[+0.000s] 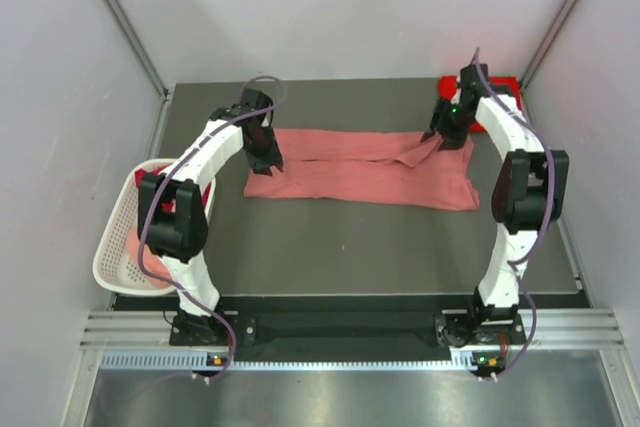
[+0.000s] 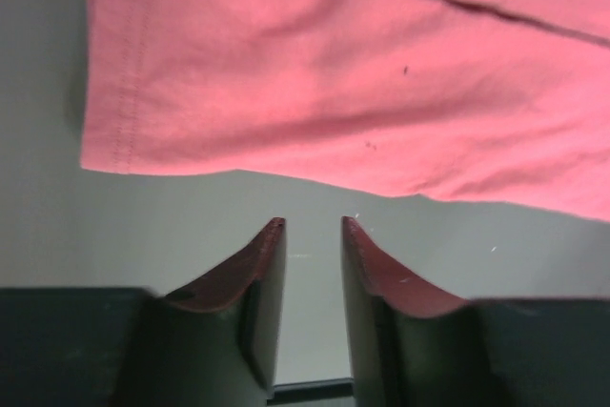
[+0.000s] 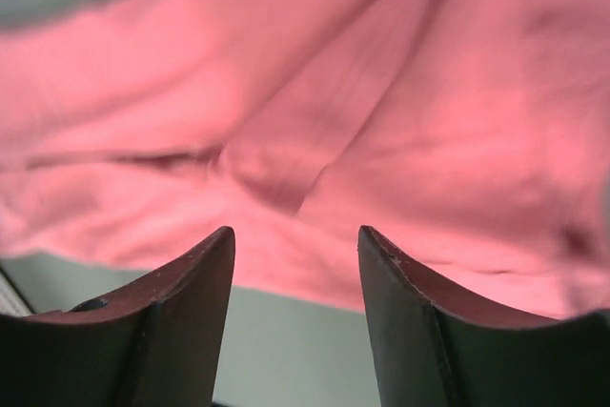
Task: Fold and stack the t-shirts
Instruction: Fold the tshirt
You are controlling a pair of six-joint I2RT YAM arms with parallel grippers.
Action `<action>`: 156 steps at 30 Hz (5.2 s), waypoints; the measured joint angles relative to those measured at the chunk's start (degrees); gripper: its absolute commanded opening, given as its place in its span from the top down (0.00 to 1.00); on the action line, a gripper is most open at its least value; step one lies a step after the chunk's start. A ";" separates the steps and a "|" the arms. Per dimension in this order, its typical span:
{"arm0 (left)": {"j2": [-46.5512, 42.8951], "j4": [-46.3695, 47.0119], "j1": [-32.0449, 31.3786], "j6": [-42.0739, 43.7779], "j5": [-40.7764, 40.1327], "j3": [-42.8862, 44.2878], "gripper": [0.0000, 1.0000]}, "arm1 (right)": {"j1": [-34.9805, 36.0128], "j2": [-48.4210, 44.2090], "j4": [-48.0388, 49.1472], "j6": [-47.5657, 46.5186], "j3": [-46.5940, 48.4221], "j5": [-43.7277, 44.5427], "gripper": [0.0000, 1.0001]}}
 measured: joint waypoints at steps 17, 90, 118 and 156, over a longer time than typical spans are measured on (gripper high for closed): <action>11.19 2.80 0.04 1.60 -0.81 0.04 0.72 | 10.08 -5.51 10.75 1.36 -16.26 -1.60 0.60; 12.04 3.43 0.20 1.33 -7.56 -2.51 0.72 | 11.06 6.84 24.96 5.29 -2.95 -0.81 0.61; 22.14 3.96 0.15 18.40 4.35 21.81 0.36 | 11.26 -5.07 -3.28 11.69 -8.17 18.67 0.00; 25.83 8.02 -11.74 47.95 4.66 24.46 0.30 | 10.29 -1.16 -3.08 33.05 -8.33 24.37 0.00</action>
